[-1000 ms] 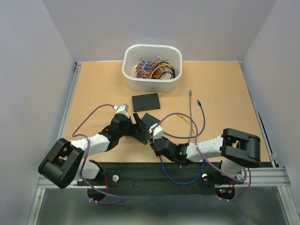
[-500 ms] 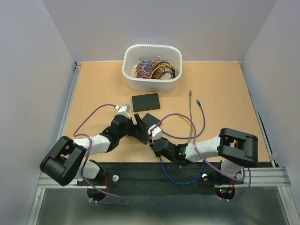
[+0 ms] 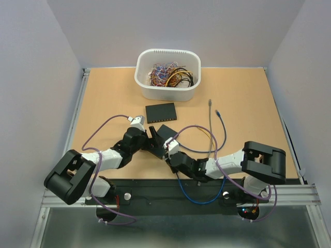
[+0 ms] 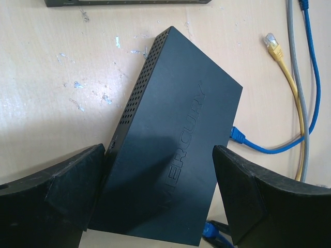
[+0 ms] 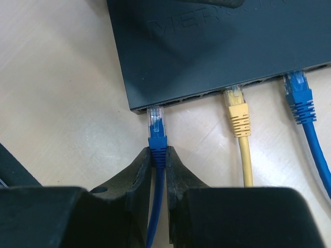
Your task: Insert the plug into the switch port
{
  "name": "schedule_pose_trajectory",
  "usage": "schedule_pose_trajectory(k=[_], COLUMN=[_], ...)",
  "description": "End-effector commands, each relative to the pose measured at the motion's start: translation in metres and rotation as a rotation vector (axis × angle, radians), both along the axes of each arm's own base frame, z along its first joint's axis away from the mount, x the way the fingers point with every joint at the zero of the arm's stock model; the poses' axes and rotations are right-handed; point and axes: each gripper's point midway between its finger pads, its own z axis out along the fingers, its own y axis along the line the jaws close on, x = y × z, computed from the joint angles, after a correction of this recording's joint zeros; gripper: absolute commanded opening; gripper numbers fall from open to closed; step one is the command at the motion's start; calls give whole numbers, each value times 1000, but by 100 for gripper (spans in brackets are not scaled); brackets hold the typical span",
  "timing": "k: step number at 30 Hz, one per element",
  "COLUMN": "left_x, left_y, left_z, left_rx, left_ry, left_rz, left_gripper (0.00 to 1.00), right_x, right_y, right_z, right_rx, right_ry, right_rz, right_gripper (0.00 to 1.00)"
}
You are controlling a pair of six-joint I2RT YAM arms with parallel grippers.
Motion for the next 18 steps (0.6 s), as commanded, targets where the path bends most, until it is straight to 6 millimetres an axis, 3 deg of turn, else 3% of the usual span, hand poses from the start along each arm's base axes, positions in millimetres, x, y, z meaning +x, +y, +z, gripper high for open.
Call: schedule_pose_trajectory(k=[1, 9, 18], left_x=[-33, -33, -37], left_y=[-11, -11, -6], left_z=[-20, -22, -31], left_rx=[-8, -3, -2], left_ry=[107, 113, 145], left_rz=[-103, -99, -64], left_gripper=[96, 96, 96], right_x=[28, 26, 13], right_y=[1, 0, 24], right_z=[35, 31, 37], right_rx=[119, 117, 148], right_ry=[-68, -49, -17], right_rz=[-97, -84, 29], right_gripper=[1, 0, 1])
